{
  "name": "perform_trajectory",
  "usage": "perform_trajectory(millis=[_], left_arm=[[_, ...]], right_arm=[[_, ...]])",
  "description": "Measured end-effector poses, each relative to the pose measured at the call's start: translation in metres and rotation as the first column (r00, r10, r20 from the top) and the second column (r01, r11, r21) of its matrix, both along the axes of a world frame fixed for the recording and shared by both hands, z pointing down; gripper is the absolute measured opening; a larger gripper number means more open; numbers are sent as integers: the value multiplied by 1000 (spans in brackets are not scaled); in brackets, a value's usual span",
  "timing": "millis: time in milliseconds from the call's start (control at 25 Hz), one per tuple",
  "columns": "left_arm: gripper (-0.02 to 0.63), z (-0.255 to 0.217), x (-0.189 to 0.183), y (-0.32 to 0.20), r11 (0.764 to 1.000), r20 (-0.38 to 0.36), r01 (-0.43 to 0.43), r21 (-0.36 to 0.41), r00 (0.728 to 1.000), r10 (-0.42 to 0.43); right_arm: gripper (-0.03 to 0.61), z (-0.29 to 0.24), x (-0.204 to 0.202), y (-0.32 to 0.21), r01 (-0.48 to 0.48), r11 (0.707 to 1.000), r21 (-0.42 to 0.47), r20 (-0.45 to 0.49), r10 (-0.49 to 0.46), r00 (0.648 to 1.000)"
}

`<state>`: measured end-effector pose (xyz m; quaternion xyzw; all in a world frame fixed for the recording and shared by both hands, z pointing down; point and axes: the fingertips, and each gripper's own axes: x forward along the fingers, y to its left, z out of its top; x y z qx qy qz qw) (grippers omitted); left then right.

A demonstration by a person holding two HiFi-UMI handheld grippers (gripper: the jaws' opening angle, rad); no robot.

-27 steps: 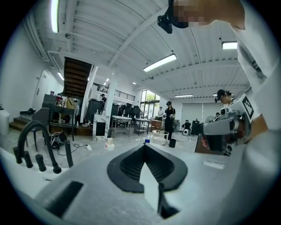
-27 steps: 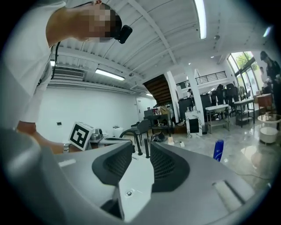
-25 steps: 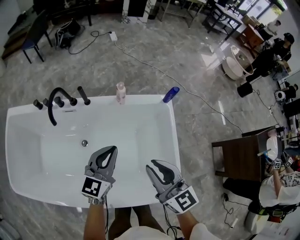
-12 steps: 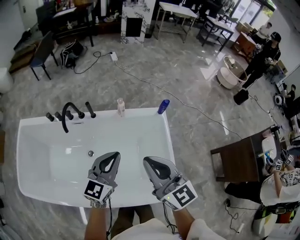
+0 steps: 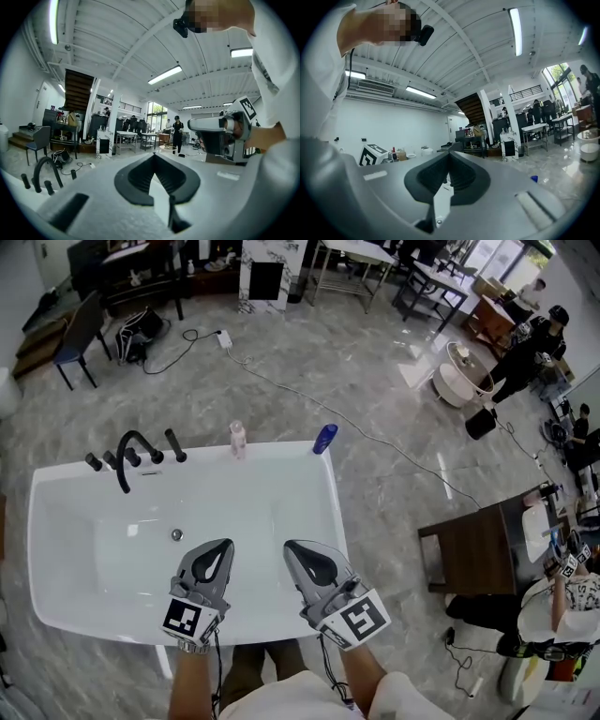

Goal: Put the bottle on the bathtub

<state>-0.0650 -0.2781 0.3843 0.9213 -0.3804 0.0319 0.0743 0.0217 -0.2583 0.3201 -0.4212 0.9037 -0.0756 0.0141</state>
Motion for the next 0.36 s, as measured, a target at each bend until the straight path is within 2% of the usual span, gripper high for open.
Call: perform_trajectory(millis=[360], left_arm=[[2, 9, -6, -7, 1000, 24, 21, -14, 999, -21]], right_arm=[[8, 12, -2, -6, 23, 999, -25, 6, -22, 1000]])
